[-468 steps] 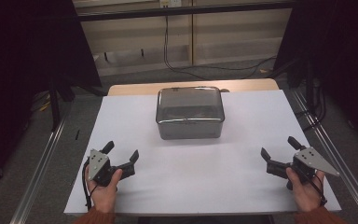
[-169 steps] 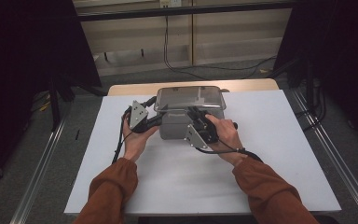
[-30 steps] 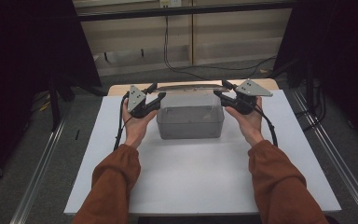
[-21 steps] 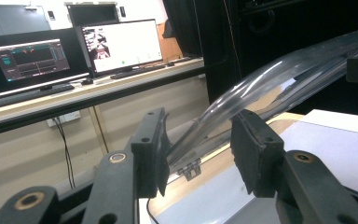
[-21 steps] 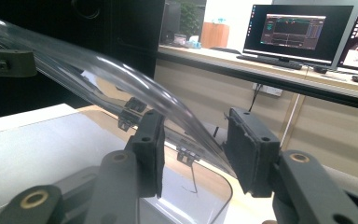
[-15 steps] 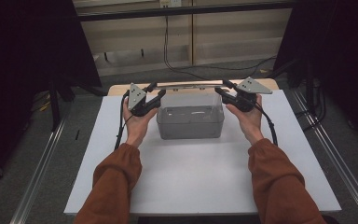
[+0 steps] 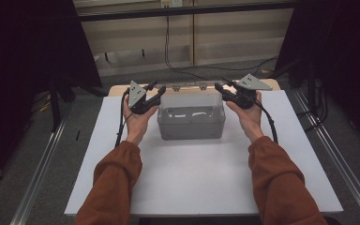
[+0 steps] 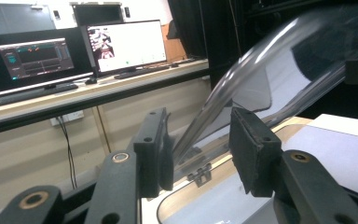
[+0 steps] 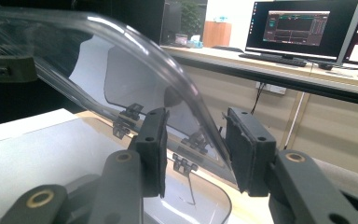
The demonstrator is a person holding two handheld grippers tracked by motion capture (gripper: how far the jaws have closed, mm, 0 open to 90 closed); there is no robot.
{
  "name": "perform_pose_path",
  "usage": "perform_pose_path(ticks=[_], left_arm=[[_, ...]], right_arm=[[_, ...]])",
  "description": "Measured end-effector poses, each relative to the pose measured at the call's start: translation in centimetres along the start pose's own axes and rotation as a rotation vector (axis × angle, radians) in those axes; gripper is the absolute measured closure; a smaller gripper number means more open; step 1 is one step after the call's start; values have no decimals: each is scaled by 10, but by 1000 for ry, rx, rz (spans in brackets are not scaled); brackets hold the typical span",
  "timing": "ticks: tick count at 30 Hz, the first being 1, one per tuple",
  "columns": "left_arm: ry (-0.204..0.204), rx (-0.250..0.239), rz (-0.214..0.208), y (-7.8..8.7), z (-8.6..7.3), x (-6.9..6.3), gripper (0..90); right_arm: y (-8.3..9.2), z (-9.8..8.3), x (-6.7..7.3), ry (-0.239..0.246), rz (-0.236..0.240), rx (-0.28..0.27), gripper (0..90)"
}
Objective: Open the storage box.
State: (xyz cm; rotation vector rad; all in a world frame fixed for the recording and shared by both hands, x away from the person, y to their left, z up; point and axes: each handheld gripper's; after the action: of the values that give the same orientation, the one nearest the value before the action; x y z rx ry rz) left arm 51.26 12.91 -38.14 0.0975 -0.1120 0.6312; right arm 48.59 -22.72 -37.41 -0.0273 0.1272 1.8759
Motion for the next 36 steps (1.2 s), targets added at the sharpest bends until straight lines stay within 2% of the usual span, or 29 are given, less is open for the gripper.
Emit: perform_pose_path(ticks=[4, 14, 20, 21, 24, 26, 30, 36], left_arm=[[1, 5, 6, -1, -2, 4, 527], [-14, 34, 14, -9, -1, 10, 550], [1, 33, 6, -14, -3, 13, 589], [28, 26, 1, -16, -4, 13, 594], [43, 31, 5, -18, -6, 14, 611], [67, 25, 12, -21, -9, 15, 621], [61, 37, 8, -21, -9, 17, 633], [53, 51, 6, -22, -7, 20, 645]], right_arm=[[-2, 1, -1, -4, 0, -3, 593], [-5, 3, -2, -11, -4, -14, 605], [-7, 3, -3, -20, -9, -18, 615], [-9, 4, -5, -21, -12, -20, 620], [-11, 4, -6, -19, -15, -19, 618], [-14, 4, -7, -20, -14, -13, 612], [-18, 0, -8, -22, -17, -2, 602], [-21, -5, -10, -52, -21, 3, 612]])
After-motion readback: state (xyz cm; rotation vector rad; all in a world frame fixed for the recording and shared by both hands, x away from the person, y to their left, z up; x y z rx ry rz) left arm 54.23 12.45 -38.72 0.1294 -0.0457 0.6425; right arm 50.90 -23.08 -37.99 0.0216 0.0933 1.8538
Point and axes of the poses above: each handheld gripper's, and its own axes: y roughly backward along the jaws, z roughly out of its top, x roughly to its left, and after that the axes turned 14 degrees about -z, right-handed
